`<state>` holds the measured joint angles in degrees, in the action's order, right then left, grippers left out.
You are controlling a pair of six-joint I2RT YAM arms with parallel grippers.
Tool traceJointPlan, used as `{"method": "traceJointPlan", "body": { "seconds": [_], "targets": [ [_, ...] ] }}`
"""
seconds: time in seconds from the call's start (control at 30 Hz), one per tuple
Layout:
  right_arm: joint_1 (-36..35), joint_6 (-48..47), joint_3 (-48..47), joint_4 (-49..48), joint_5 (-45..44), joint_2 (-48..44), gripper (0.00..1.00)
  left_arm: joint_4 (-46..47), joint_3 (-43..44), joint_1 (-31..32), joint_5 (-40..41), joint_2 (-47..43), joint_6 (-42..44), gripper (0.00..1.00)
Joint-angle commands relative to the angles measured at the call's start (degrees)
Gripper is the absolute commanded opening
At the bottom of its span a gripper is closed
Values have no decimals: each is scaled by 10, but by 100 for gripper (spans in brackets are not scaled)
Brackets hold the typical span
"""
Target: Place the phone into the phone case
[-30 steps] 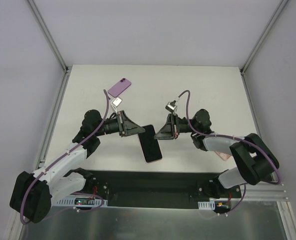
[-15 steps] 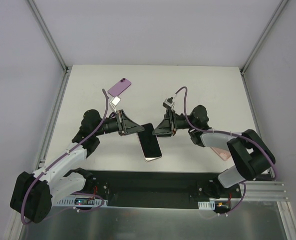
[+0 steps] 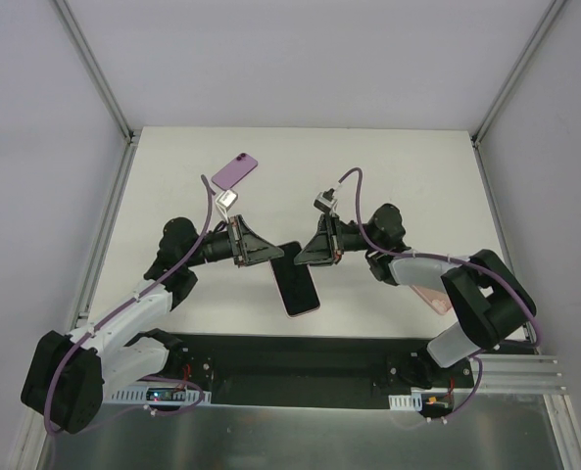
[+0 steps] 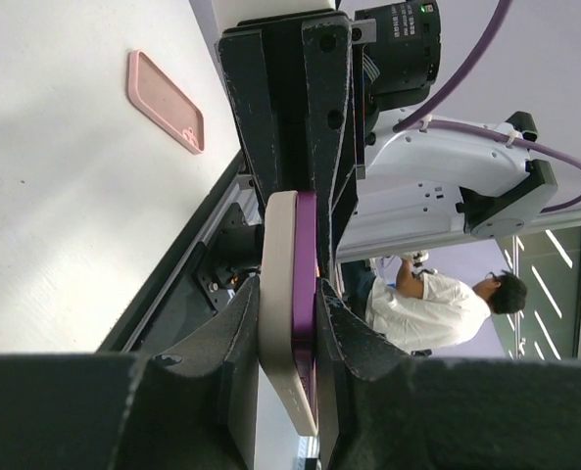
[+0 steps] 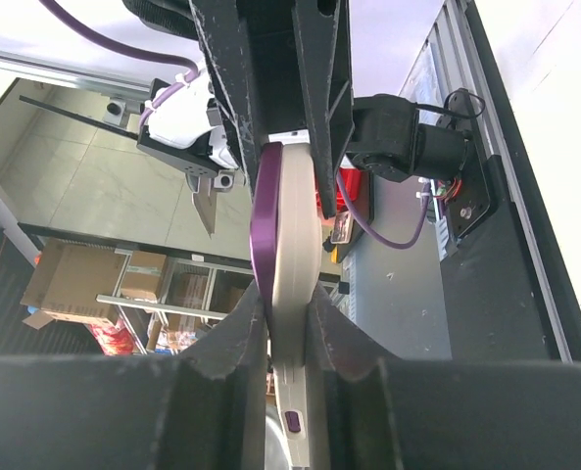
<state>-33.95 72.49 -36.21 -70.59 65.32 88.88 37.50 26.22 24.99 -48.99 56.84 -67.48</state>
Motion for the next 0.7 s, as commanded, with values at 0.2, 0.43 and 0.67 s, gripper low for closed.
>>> {"method": "traceJointPlan", "body": {
  "seconds": [0.2,0.43,0.67],
  "targets": [
    [-10,3,-26,-172,-5,-39,9,-34,16,-1,-16,-16,9,43],
    [-12,-5,-5,-172,-4,-48,9,-62,19,-9,-9,-25,9,50],
    [-10,-7,4,-171,-5,-53,9,-47,19,-10,-9,-35,-8,57]
  ]
}}
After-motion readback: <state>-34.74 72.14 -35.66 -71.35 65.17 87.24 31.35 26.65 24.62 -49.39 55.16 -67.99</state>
